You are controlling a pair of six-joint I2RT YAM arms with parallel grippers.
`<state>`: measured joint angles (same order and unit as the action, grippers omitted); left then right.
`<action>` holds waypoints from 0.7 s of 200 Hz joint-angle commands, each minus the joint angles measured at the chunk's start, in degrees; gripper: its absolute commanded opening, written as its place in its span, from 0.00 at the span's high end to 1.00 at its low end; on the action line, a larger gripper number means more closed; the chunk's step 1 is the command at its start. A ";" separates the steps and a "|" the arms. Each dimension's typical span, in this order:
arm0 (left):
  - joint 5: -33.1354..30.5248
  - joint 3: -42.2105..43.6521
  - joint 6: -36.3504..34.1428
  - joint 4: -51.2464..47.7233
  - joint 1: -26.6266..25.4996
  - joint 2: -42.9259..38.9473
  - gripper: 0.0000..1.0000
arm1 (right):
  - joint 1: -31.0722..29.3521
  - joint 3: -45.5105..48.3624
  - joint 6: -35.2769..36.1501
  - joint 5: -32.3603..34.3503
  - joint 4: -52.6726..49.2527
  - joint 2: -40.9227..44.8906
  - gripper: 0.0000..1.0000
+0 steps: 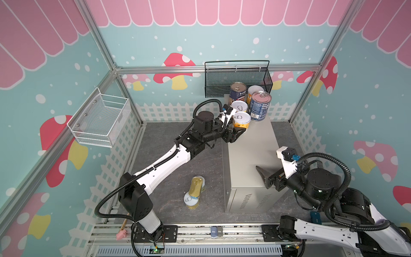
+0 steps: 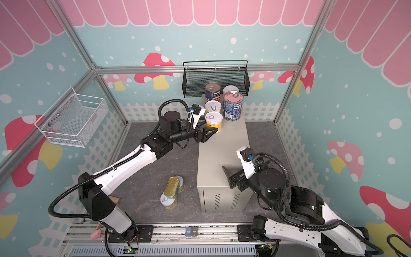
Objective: Place and organize the canned foods onto the counter
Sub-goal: 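Open the left gripper and release the tall yellow can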
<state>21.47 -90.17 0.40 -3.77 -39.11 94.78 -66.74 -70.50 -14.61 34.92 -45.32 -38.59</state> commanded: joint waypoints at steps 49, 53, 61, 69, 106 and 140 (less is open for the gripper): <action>1.31 0.79 -0.14 -3.61 -0.01 1.31 0.09 | 0.08 0.67 0.22 0.40 1.30 0.60 0.01; 1.12 0.91 -0.06 -3.54 -0.05 0.98 0.07 | 0.12 0.63 0.20 0.42 1.41 0.56 0.01; 0.68 1.40 0.08 -3.34 -0.06 -0.02 0.04 | 0.11 0.63 0.20 0.40 1.30 0.63 0.01; 0.29 2.05 0.12 -3.26 -0.07 -1.16 0.02 | 0.12 0.63 0.20 0.50 1.33 0.62 0.01; -1.99 6.08 -0.27 -5.12 0.05 -8.39 0.01 | 0.12 0.45 0.07 0.89 1.30 0.64 0.01; -6.65 8.61 1.93 -8.69 1.93 -13.22 0.01 | 0.12 -0.05 -0.72 2.83 1.37 0.76 0.01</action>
<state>18.74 -82.52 1.04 -8.60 -38.85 84.71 -66.74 -70.46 -14.68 35.59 -44.95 -38.50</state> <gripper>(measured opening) 0.991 0.994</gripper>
